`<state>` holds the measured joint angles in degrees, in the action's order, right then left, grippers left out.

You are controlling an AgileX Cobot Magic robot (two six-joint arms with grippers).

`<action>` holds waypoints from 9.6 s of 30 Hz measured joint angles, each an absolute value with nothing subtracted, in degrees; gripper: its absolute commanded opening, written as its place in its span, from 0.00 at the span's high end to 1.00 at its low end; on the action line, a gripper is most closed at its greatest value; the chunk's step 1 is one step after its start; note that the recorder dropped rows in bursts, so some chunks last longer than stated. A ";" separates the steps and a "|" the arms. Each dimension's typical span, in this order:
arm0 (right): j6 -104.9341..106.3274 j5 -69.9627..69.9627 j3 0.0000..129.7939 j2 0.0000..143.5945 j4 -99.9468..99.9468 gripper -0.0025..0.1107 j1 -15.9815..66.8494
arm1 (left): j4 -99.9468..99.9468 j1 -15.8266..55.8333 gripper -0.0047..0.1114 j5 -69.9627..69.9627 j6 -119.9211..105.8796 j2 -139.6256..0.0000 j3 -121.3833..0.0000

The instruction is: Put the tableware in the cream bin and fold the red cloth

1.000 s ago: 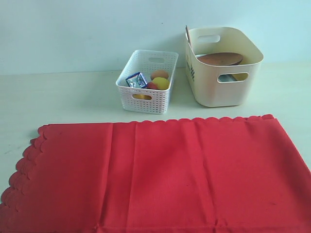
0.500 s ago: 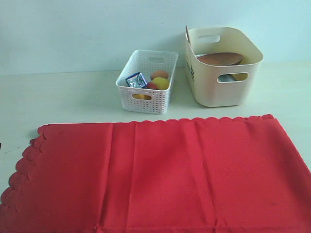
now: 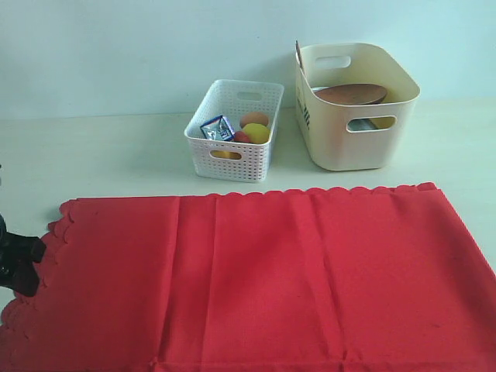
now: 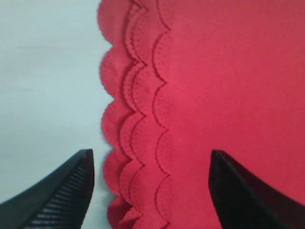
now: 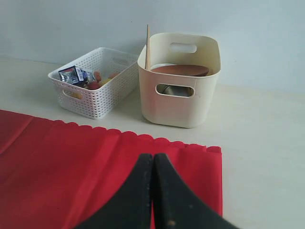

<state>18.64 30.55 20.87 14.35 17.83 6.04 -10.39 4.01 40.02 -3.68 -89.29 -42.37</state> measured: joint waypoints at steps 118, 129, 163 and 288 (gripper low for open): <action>-17.23 27.00 34.84 95.44 -8.68 0.98 14.60 | -58.67 14.80 0.96 64.37 -40.86 -83.29 -65.93; -18.58 24.35 35.76 97.49 -10.14 0.98 14.60 | -59.08 28.55 0.96 58.02 -37.91 -94.35 -77.41; -22.97 65.28 53.82 83.14 -32.70 0.98 9.79 | -74.37 54.87 0.47 36.48 -47.51 -135.58 -98.58; 44.37 69.68 100.48 136.07 37.68 0.44 28.36 | -26.89 16.59 0.31 33.50 -22.45 -66.83 -52.43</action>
